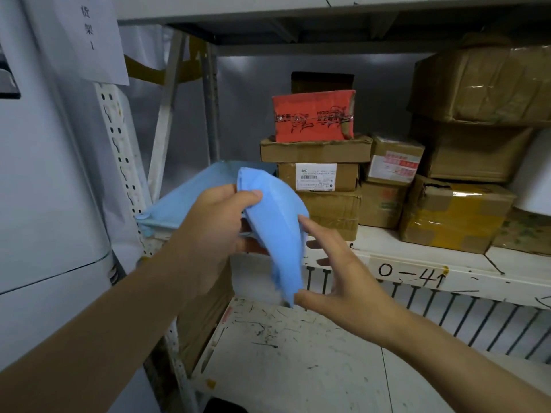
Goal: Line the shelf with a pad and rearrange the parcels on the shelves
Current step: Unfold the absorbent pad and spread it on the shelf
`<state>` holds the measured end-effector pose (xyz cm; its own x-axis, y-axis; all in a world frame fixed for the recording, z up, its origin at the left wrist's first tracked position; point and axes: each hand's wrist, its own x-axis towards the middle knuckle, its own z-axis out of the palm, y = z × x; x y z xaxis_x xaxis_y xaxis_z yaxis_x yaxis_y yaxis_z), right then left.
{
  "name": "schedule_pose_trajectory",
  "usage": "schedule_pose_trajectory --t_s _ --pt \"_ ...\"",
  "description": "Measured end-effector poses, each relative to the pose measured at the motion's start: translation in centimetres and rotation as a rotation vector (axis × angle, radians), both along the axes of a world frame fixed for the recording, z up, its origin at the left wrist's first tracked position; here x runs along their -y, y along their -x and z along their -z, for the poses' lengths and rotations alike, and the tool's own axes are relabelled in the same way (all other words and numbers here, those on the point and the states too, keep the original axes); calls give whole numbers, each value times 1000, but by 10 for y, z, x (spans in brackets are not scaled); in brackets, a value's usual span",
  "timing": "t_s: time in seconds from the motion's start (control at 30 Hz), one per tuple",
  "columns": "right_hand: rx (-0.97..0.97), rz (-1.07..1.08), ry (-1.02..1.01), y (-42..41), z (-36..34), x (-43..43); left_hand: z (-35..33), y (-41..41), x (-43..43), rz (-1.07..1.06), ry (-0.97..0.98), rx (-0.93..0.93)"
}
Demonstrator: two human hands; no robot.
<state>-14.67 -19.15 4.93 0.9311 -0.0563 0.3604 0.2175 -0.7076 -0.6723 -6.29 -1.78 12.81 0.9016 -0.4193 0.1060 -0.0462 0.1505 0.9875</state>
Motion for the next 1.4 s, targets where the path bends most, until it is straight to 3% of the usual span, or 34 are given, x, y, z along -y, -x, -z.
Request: schedule_pose_trajectory --t_s 0.13,0.23,0.37,0.43,0.57,0.73,0.93,1.17,1.27,1.4 --pt "46 93 -247 13 -4 9 6 15 26 106 94 -193" --pt "0 190 -618 28 -8 20 19 26 45 243 -25 -105" --pt "14 320 -817 52 -8 42 37 45 70 346 -299 89" --pt "28 365 -872 64 -9 53 43 50 84 319 -318 109" --pt "-12 386 -870 89 -10 70 51 59 108 361 -276 122" --pt "13 567 -895 120 -9 93 62 43 116 329 -179 -28" --pt "-84 723 -937 155 -10 125 78 20 97 217 -252 -132" --pt "-151 706 -841 161 14 148 70 14 96 201 -252 -28" --pt "-240 730 -676 162 25 156 59 10 97 239 -256 74" --pt "-229 774 -620 159 25 155 46 8 97 289 -304 266"
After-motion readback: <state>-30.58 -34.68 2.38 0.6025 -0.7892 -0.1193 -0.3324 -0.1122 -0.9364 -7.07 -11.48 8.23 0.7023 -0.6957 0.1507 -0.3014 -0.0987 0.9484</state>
